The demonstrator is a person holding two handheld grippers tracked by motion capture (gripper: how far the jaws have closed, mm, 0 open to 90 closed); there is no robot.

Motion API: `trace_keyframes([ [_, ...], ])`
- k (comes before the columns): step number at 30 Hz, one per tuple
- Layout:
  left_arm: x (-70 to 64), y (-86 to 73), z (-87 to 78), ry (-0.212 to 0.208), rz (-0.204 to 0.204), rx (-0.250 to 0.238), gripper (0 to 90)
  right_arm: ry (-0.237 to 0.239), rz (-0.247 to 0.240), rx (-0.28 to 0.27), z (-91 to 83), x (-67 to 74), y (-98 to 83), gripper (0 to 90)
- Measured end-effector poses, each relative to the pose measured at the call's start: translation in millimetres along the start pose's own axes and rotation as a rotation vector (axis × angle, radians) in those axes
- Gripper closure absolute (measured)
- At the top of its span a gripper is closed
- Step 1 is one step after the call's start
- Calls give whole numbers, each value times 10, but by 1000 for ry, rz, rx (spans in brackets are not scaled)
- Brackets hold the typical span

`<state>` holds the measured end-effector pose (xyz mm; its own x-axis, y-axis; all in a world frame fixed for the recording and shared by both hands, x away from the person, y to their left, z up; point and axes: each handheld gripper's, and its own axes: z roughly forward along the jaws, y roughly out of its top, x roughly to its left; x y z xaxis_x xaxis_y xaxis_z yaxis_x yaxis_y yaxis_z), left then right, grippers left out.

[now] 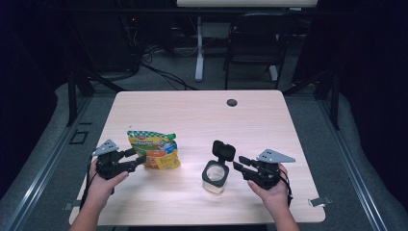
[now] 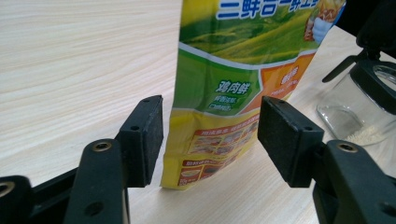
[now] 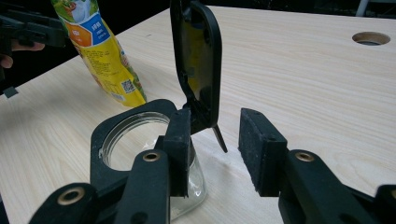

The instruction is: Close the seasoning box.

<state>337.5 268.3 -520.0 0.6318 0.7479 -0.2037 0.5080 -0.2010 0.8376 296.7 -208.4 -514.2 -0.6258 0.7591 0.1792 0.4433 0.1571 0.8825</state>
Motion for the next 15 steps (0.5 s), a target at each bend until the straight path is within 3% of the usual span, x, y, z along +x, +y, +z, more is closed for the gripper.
trace_keyframes([
  [5,-10,5,35,5,16,10,440,-4,4,0,-9,-2,-10,641],
  [9,-6,5,18,-12,-10,5,475,-8,0,1,-14,-8,-11,632],
  [15,-56,5,-2,-22,2,3,516,-5,1,1,-19,-8,-14,626],
])
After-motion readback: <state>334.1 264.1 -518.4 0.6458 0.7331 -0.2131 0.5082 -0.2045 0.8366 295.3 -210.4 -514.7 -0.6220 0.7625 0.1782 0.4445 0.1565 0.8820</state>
